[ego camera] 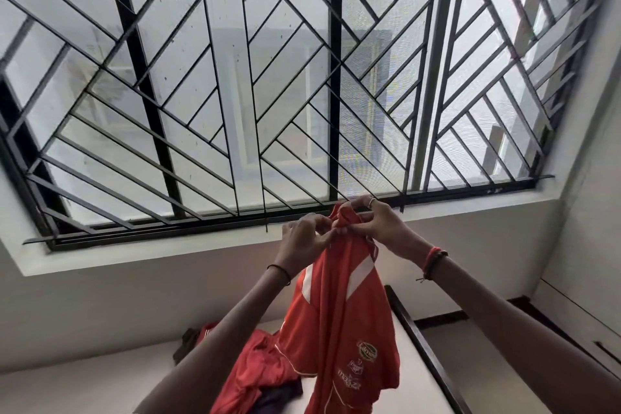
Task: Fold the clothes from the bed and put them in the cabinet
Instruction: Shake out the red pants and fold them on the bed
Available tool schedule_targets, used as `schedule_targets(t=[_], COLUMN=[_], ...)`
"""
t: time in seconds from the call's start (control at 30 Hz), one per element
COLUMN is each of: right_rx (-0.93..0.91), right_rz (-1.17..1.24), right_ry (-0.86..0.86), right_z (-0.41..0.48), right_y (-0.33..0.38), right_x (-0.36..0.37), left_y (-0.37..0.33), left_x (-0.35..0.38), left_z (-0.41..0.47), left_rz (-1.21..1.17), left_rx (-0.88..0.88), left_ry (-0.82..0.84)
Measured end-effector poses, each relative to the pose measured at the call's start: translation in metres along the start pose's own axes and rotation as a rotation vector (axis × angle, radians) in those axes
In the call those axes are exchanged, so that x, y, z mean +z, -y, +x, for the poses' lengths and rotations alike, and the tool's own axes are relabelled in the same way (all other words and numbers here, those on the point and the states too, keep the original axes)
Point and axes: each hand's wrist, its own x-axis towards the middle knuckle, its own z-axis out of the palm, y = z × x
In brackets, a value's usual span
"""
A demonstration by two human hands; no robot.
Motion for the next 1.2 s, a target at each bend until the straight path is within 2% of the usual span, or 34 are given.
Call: schedule_targets(t=[0.2, 0.33, 0.53, 0.67, 0.93, 1.07, 1.2], right_rx=[0.021, 0.020, 0.037, 0.056, 0.121, 0.179, 0.185], right_rz=[0.065, 0.102, 0.158, 0.220, 0.327, 0.384, 0.417], right_ry=[0.038, 0.051, 0.089, 0.129, 0.097, 0.024, 0.020], right_z=[0.004, 0.005, 0.004, 0.004, 0.007, 0.009, 0.006], right_y=[-0.001, 0.002, 0.003, 0.001, -0.004, -0.008, -0.005], right_x=[-0.003, -0.005, -0.007, -0.006, -0.004, -0.004, -0.005], left_y=[-0.007, -0.009, -0.002, 0.000, 0.000, -0.001, 0.002], left_x=[-0.001, -0.001, 0.001, 0.001, 0.006, 0.007, 0.009], left_z=[-0.002, 0.000, 0.007, 0.007, 0.011, 0.010, 0.008], left_rz=[0.009, -0.055, -0.256, -0.351, -0.494, -0.584, -0.590], left_rx=[0.010, -0.059, -0.151, -0.152, -0.181, -0.202, -0.196], left_ry=[-0.063, -0.084, -0.007, 0.023, 0.038, 0.053, 0.070])
